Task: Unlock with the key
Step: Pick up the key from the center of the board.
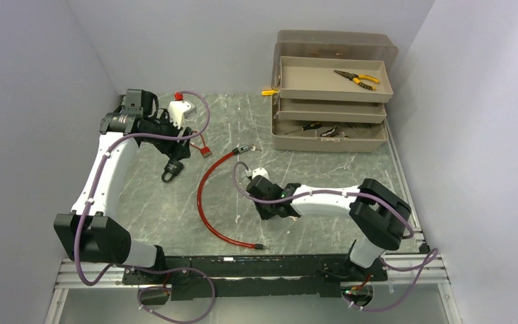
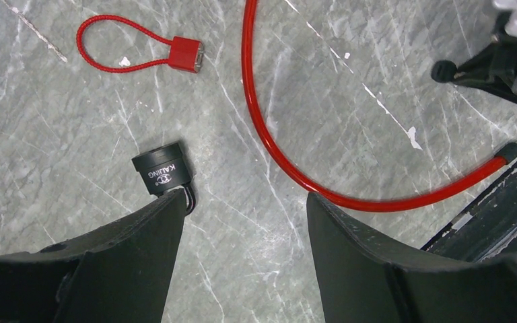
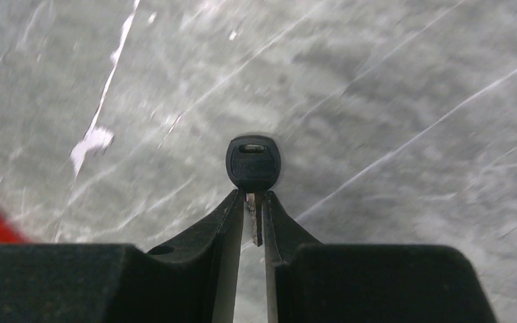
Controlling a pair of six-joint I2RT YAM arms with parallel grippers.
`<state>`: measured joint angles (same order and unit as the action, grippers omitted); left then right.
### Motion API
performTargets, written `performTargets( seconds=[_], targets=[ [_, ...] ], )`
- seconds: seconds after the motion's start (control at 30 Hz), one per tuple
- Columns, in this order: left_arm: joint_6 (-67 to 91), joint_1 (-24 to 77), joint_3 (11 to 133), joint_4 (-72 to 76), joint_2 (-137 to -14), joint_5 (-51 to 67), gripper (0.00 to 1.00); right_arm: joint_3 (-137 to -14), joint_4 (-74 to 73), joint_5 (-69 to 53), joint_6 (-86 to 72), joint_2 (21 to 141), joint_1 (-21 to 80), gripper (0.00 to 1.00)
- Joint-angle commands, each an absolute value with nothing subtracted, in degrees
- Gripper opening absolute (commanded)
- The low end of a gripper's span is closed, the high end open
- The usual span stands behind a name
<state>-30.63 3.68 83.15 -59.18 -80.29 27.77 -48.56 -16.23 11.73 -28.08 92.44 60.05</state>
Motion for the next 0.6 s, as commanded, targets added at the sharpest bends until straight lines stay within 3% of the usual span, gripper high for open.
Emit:
performTargets(
  seconds=[0.0,0.17,0.33,0.57],
  targets=[
    [-31.1,3.3,84.1,-58.1,-78.2,28.6,0.72,-53.1,-16.3,14.0,-23.8,95.5,55.9,0.2],
    [-31.6,3.3,83.6,-58.6,-78.2,29.1,0.72,-55.5,-18.6,12.7,-22.4,94.5,54.6,0.32],
    [-31.7,3.3,83.3,-59.4,-78.1,30.1,0.72,-53.1,-21.8,11.5,-26.3,87.5,53.2,0.54],
    [-32.3,3.3,82.4,-60.8,-77.4,30.8,0.74,-44.4,-27.5,8.7,-35.3,74.9,46.9,0.57]
  ],
)
